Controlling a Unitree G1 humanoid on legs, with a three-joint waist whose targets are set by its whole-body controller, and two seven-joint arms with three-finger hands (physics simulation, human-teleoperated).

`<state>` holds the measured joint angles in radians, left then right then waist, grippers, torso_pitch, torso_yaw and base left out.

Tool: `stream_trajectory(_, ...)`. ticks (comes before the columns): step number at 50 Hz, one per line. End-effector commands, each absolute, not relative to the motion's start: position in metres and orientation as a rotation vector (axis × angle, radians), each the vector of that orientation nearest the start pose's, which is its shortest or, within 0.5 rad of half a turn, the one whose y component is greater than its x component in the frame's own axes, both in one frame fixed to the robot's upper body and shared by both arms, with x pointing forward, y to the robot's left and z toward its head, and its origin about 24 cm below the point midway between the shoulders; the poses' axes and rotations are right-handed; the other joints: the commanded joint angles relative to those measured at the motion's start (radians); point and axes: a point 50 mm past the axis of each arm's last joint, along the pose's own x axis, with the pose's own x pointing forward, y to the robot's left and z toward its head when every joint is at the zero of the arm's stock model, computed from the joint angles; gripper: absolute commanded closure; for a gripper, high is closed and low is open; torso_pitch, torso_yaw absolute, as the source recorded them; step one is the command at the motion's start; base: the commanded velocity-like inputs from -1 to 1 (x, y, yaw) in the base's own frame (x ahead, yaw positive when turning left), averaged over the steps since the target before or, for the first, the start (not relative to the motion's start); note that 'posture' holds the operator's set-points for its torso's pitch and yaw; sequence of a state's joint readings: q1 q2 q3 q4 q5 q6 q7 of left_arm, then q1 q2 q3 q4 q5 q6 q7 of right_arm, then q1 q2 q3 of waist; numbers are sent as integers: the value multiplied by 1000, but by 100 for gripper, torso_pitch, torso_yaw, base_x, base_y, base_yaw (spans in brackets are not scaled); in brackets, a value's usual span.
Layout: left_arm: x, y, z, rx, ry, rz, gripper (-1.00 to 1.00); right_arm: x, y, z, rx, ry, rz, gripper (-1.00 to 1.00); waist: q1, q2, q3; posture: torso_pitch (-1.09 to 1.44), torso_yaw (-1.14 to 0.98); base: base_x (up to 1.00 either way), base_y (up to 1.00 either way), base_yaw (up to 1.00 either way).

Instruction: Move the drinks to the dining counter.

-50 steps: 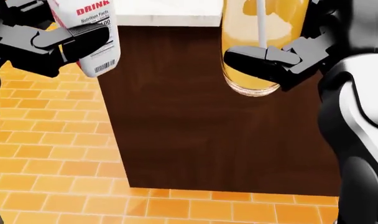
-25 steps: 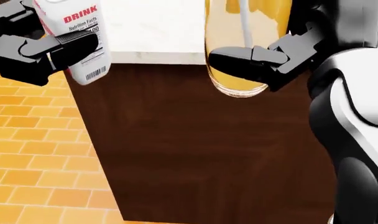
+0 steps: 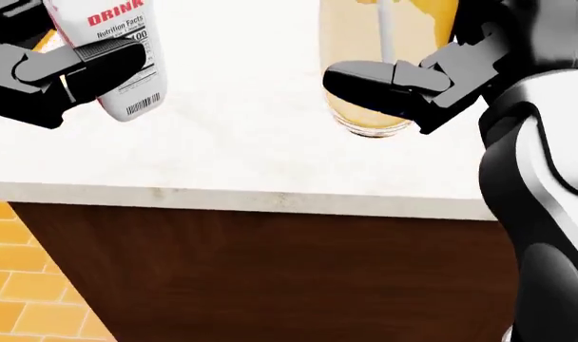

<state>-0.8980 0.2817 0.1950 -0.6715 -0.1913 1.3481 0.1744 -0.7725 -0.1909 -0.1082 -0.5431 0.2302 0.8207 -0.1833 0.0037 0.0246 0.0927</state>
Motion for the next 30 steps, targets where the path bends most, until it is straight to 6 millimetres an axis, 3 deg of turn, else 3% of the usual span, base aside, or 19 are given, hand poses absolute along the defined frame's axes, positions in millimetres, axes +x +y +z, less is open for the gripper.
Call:
stream_trajectory(1, 265, 160, 315, 98, -309, 91, 100, 275, -139, 308, 14, -565, 38, 100, -6, 23, -35, 0, 0, 0, 0, 0)
stream_trajectory(3, 265, 160, 315, 98, -307, 91, 100, 275, -139, 308, 15, -565, 40, 100, -2, 19, -39, 0, 0, 0, 0, 0)
stream_trajectory(5, 266, 160, 315, 99, -308, 90, 100, 274, -139, 308, 10, -570, 40, 100, -14, 34, -88, 0, 0, -45, 6, 0)
stream_trajectory(6, 266, 160, 315, 99, -308, 91, 100, 274, -139, 308, 9, -570, 40, 100, -17, 30, -97, 0, 0, -60, 15, 0)
stream_trajectory(9, 266, 160, 315, 99, -308, 91, 100, 274, -139, 308, 9, -569, 39, 100, -27, -20, -73, 0, 0, -60, 15, 0)
stream_trajectory(11, 266, 160, 315, 99, -308, 92, 100, 275, -140, 307, 6, -562, 35, 100, -37, -83, -64, 0, 0, -34, 8, 0)
stream_trajectory(12, 266, 160, 315, 99, -308, 92, 100, 276, -140, 307, 6, -562, 35, 100, -13, -46, -68, 0, 0, 0, 0, 0)
stream_trajectory(13, 266, 160, 315, 98, -308, 92, 100, 276, -140, 307, 6, -561, 34, 100, -23, -37, -53, 0, 0, 0, 0, 0)
stream_trajectory(17, 266, 160, 316, 100, -310, 92, 100, 276, -140, 306, 4, -562, 35, 100, -13, -13, -66, 0, 0, 0, 0, 0)
stream_trajectory(23, 265, 160, 318, 101, -313, 93, 100, 274, -141, 307, 2, -569, 37, 100, -6, -12, -73, 0, 0, 0, 0, 0)
stream_trajectory(24, 265, 160, 318, 101, -313, 93, 100, 274, -141, 306, 1, -567, 36, 100, -4, -8, -97, 0, 0, -7, 0, 0)
stream_trajectory(25, 265, 160, 317, 102, -312, 93, 100, 275, -141, 305, 1, -566, 35, 100, -4, -9, -106, 0, 0, -6, 0, 0)
stream_trajectory(26, 266, 160, 317, 101, -312, 93, 100, 276, -142, 305, 1, -565, 34, 100, -3, -9, -105, 0, 0, -5, 0, 0)
stream_trajectory(27, 266, 160, 317, 101, -312, 93, 100, 276, -142, 305, 1, -565, 34, 100, -3, -15, -81, 0, 0, 0, 0, 0)
stream_trajectory(30, 266, 159, 316, 101, -312, 92, 100, 277, -142, 302, 2, -559, 31, 100, -4, -12, -78, 0, 0, 0, 0, 0)
